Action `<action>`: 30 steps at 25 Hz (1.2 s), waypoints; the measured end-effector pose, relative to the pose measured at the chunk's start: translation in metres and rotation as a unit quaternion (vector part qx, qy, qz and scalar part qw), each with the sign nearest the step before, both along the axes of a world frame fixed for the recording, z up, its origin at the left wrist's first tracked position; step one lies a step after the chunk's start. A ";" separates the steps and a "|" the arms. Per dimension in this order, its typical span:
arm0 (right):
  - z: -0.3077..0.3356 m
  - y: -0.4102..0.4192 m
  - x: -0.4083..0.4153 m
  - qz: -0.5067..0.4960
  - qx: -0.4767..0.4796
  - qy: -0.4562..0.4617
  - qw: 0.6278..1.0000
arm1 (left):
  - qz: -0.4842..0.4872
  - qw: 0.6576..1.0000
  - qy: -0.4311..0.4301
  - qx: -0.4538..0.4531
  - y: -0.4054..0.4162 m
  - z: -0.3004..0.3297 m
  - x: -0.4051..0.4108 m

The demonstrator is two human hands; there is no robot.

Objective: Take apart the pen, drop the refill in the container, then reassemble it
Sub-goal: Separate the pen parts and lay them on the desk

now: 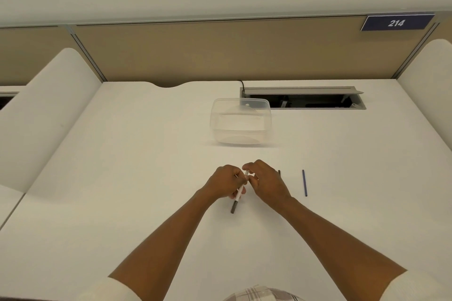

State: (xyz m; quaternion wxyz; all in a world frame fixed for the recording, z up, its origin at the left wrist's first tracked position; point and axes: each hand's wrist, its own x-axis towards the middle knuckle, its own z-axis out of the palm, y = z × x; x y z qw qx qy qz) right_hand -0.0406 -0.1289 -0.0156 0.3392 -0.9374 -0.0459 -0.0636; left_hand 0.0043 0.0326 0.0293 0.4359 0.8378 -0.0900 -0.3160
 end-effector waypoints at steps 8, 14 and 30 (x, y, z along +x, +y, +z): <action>-0.009 -0.008 -0.005 -0.025 0.071 0.100 0.992 | -0.118 0.956 -0.201 0.176 0.017 -0.044 -0.003; -0.010 -0.007 -0.008 -0.052 0.065 0.142 0.986 | -0.156 0.920 -0.273 0.232 0.032 -0.076 -0.022; -0.003 -0.011 -0.008 -0.085 0.045 0.158 0.983 | -0.088 0.949 -0.239 0.185 0.014 -0.064 -0.016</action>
